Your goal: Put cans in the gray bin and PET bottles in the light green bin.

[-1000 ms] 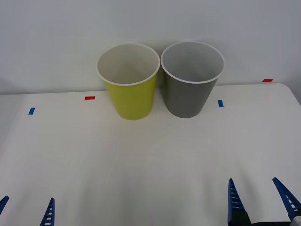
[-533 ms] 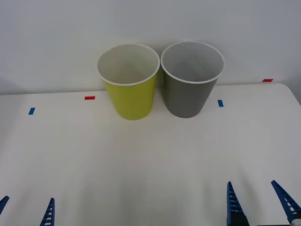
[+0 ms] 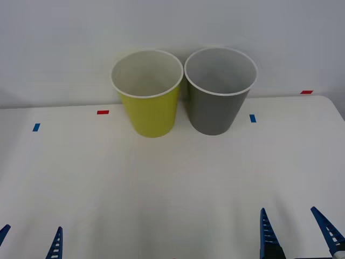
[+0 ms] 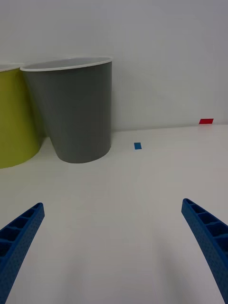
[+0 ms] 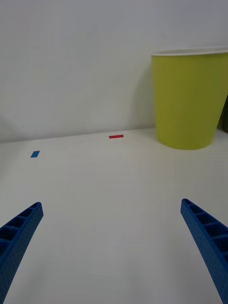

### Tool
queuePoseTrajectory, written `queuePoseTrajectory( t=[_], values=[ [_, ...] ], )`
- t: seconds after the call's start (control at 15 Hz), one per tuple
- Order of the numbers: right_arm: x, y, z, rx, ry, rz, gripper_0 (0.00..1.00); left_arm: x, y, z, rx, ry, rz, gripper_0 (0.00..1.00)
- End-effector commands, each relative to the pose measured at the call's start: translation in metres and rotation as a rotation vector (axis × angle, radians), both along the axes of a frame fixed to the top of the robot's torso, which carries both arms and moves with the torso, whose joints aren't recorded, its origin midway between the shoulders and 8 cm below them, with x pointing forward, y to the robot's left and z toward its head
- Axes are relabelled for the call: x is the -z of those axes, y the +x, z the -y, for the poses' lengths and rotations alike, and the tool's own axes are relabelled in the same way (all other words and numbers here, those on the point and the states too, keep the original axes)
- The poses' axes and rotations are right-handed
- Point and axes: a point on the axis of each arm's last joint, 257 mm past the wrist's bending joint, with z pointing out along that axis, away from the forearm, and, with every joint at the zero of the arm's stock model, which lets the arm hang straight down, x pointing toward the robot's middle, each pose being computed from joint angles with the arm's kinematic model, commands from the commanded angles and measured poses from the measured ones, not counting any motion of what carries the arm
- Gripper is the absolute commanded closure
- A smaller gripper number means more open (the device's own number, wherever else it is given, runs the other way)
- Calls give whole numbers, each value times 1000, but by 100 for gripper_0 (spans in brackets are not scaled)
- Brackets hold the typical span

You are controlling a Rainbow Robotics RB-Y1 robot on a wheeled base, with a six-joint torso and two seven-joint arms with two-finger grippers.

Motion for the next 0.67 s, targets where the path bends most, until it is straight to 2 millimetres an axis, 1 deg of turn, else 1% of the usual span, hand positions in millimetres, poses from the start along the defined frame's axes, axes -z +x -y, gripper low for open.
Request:
queuePoseTrajectory(
  t=[0.07,0.67],
  values=[
    [0,0,0,0,0,0,0,0,0,0,0,0,0,0],
    [0,0,0,0,0,0,0,0,0,0,0,0,0,0]
  ],
)
